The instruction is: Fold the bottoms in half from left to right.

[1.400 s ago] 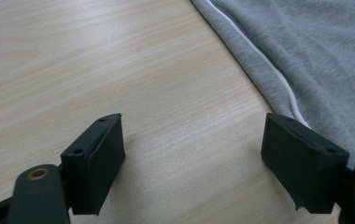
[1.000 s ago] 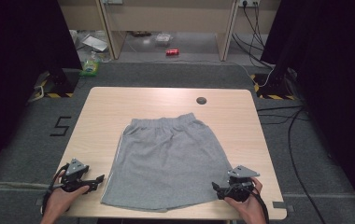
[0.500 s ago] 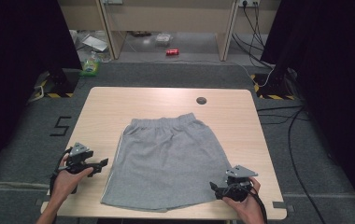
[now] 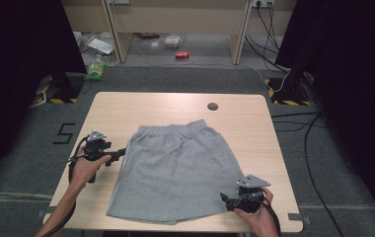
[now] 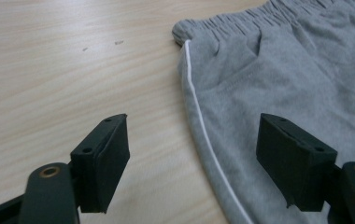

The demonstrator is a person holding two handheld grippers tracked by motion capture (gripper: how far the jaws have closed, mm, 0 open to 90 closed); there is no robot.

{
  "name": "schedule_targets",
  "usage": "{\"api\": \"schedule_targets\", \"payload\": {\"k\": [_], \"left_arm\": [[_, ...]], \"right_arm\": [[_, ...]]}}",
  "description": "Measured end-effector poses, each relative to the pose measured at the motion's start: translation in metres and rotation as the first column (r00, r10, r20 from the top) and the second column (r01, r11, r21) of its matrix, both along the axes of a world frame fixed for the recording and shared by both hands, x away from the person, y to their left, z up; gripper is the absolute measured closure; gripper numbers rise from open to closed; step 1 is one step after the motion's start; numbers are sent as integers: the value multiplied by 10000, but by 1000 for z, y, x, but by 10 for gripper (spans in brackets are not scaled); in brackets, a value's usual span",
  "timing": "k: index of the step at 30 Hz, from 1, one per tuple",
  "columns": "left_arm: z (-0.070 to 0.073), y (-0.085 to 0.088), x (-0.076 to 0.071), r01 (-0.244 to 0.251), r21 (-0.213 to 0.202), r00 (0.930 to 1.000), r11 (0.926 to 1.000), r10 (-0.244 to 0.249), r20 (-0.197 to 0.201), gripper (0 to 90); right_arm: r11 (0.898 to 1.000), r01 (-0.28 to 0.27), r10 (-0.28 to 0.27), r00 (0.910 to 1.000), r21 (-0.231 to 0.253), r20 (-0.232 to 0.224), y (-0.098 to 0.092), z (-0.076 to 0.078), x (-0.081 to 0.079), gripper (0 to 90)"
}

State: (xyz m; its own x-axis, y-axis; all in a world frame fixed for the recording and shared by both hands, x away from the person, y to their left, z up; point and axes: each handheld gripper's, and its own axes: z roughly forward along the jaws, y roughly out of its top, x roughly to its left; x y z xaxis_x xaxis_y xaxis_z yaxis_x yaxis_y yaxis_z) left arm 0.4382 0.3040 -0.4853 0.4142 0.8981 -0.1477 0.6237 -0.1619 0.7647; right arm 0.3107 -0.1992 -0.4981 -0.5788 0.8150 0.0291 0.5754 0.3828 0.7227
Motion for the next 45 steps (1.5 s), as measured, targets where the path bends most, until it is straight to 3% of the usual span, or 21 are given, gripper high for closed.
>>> {"api": "schedule_targets", "payload": {"k": [16, 28, 37, 39, 45], "left_arm": [[3, -20, 54, -503, -97, 9981, 9987, 499, -365, 321], [0, -46, 83, -362, 98, 9970, 9993, 368, -680, 453], [-6, -60, 101, -413, 575, 9923, 9975, 476, -1145, 498], [-10, -64, 106, -407, 897, 9890, 9951, 529, -1383, 509], [-16, -66, 112, -416, 964, 9849, 9945, 570, -1637, 522]], "right_arm": [[10000, -44, 44, 10000, 57, 20, 1, 0, 1, 175], [9999, -129, 129, 9999, 80, 1, 4, -1, 1, 175], [9997, -210, 210, 9998, 81, -40, 7, -1, 1, 176], [9995, -297, 297, 9996, 129, 5, 11, -1, 1, 178], [9981, -578, 575, 9982, 212, 152, 25, 2, 0, 180]]}}
